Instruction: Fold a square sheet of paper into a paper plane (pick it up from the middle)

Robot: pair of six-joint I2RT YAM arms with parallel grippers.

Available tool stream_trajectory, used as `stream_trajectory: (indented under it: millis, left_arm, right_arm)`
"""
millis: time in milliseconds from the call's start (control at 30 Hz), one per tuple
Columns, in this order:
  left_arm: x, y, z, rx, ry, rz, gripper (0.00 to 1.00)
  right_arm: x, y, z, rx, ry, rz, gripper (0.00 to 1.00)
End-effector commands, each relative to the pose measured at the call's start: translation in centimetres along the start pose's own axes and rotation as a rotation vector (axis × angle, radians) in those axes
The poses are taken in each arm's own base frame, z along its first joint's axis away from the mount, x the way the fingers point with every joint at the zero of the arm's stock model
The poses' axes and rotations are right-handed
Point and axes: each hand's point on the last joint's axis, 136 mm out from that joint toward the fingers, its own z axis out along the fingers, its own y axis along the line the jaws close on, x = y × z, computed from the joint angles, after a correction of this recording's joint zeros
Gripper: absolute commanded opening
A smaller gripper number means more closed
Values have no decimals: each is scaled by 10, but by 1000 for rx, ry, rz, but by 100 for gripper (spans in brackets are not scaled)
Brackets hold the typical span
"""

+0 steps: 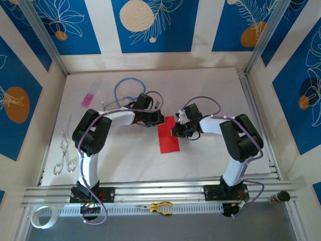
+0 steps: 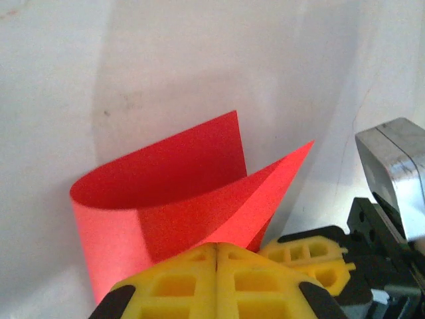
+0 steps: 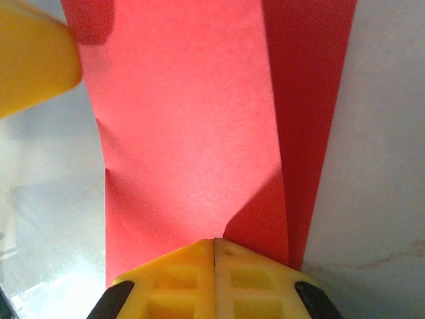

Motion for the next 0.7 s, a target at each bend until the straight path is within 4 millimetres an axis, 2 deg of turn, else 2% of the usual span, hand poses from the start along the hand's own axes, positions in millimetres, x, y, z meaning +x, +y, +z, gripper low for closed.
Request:
stream_trajectory:
  millis: [0,300,367,567,667]
  left_arm:
    - [12,24,10,-41,66,-43,7]
    - [20,52,20,-106,98,-82,7]
    - [16,50,18,-82,93,-106,7]
    - [-3,19,7,6,55,-57,9]
    - [-8,14,8,21,57,-39,10]
  right_arm:
    - [38,-29,9,107,123,57,0]
    - [38,-30,9,110,122,59,0]
    - [38,-30,8,111,121,63,0]
    - [38,-30,8,107,122,61,0]
    - [37,-30,9,105,122,59,0]
